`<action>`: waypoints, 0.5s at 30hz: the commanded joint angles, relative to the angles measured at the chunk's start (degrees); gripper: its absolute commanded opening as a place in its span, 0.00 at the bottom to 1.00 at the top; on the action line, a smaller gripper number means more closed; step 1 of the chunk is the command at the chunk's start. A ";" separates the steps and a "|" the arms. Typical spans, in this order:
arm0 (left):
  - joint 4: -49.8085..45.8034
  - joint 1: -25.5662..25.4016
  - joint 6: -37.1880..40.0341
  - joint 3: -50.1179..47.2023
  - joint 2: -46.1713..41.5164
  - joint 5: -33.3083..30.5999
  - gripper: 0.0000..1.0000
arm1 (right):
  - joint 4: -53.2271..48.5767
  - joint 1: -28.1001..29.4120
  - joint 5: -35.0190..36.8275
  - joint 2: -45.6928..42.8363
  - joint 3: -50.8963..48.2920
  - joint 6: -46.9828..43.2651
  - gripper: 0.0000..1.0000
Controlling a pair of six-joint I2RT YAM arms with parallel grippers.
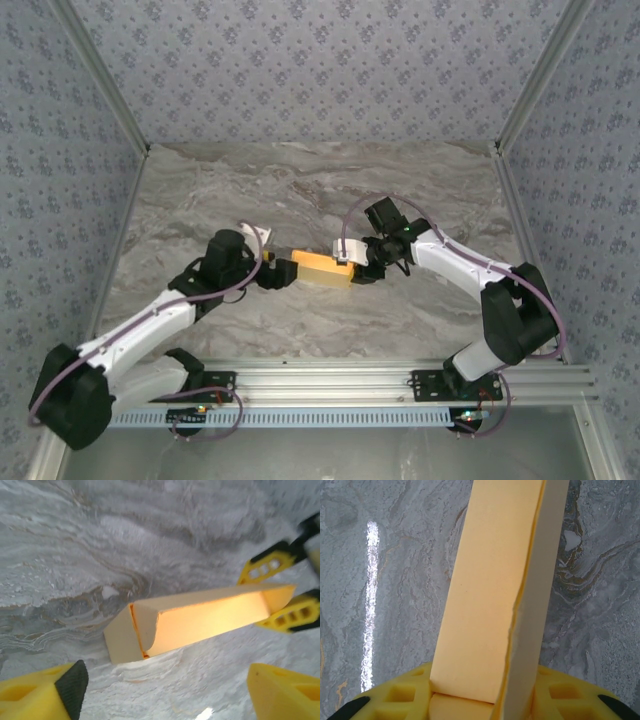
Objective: Fold the paper box
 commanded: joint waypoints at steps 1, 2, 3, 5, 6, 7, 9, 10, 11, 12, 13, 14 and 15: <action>4.94 2.54 -5.18 -1.18 -2.37 2.03 0.88 | -3.88 1.12 4.46 3.50 -2.60 -1.83 0.29; 5.05 3.66 -5.97 -0.86 -1.70 3.16 0.88 | -3.89 1.20 4.42 3.57 -2.57 -1.88 0.29; 5.06 4.57 -6.52 -0.42 -0.51 4.04 0.88 | -3.88 1.23 4.44 3.58 -2.57 -1.89 0.29; 4.97 6.06 -7.55 1.31 3.08 5.74 0.88 | -4.05 1.29 4.46 3.73 -2.61 -1.84 0.29; 4.84 6.34 -7.84 2.20 5.00 6.19 0.89 | -4.06 1.34 4.43 3.67 -2.57 -1.82 0.29; 4.96 6.36 -7.96 3.27 7.21 6.37 0.90 | -4.13 1.41 4.49 3.75 -2.55 -1.85 0.29; 6.14 6.36 -8.92 4.65 10.91 5.80 0.92 | -4.24 1.45 4.34 3.83 -2.50 -1.74 0.28; 7.38 6.36 -9.50 5.11 13.09 5.83 0.91 | -4.24 1.50 4.36 3.95 -2.48 -1.80 0.29; 8.76 6.36 -10.08 5.33 15.00 6.18 0.89 | -4.24 1.50 4.37 4.04 -2.48 -1.66 0.28; 9.85 6.37 -10.43 5.45 16.48 6.67 0.86 | -4.24 1.48 4.31 4.10 -2.44 -1.59 0.28; 10.98 6.38 -10.78 5.32 17.82 7.23 0.82 | -4.24 1.51 4.32 4.26 -2.37 -1.52 0.28; 12.12 6.38 -11.22 5.01 18.89 7.85 0.77 | -4.16 1.50 4.29 4.32 -2.30 -1.48 0.28; 13.27 6.28 -11.54 4.29 19.64 8.41 0.72 | -4.24 1.46 4.31 4.41 -2.25 -1.47 0.28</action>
